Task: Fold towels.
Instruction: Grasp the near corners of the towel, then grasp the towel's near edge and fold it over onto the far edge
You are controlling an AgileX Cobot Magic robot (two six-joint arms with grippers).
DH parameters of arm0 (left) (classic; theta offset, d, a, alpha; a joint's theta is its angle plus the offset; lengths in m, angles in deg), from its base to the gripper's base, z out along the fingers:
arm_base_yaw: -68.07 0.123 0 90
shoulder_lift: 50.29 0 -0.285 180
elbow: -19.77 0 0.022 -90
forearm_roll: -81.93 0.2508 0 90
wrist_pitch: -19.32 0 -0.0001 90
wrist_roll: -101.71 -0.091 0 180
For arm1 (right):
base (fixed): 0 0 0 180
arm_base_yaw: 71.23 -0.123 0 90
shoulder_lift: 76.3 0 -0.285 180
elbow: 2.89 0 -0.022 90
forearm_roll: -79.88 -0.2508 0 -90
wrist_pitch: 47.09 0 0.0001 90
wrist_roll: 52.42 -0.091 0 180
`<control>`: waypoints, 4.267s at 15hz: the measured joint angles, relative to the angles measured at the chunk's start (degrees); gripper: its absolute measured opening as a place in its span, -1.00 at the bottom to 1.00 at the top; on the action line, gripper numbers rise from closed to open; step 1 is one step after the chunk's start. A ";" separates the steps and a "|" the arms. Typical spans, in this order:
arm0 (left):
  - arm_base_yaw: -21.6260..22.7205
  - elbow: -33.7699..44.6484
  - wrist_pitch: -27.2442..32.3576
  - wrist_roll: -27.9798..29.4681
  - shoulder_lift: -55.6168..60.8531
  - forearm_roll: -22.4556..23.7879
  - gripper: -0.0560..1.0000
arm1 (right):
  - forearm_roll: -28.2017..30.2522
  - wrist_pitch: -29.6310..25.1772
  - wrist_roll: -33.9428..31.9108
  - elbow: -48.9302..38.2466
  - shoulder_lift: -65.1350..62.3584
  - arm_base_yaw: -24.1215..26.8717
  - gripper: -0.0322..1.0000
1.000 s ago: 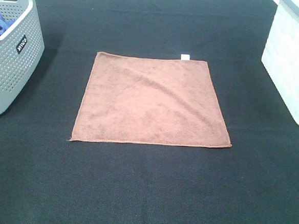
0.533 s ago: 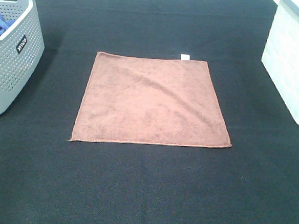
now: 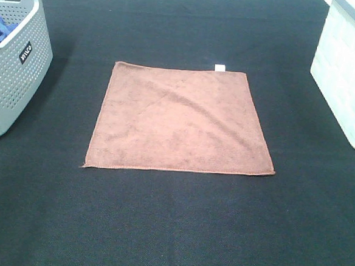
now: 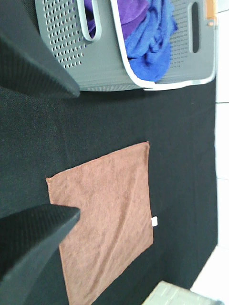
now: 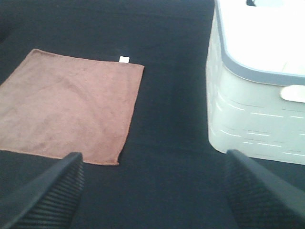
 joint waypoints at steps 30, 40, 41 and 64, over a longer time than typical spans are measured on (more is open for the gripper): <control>0.00 -21.03 2.29 -37.07 -91.44 -53.92 0.27 | -32.95 -6.53 16.73 28.59 90.81 0.11 0.52; -3.72 -26.87 2.06 -37.41 -98.84 -54.26 0.27 | -29.68 -7.73 16.79 38.67 100.61 0.11 0.52; -3.72 -26.99 1.09 -37.41 -98.84 -53.92 0.27 | -29.51 -7.73 16.79 39.13 101.36 0.11 0.52; -9.00 -33.63 5.79 -28.13 -101.18 -44.12 -0.89 | -32.60 -10.49 14.84 40.91 104.39 0.17 -0.94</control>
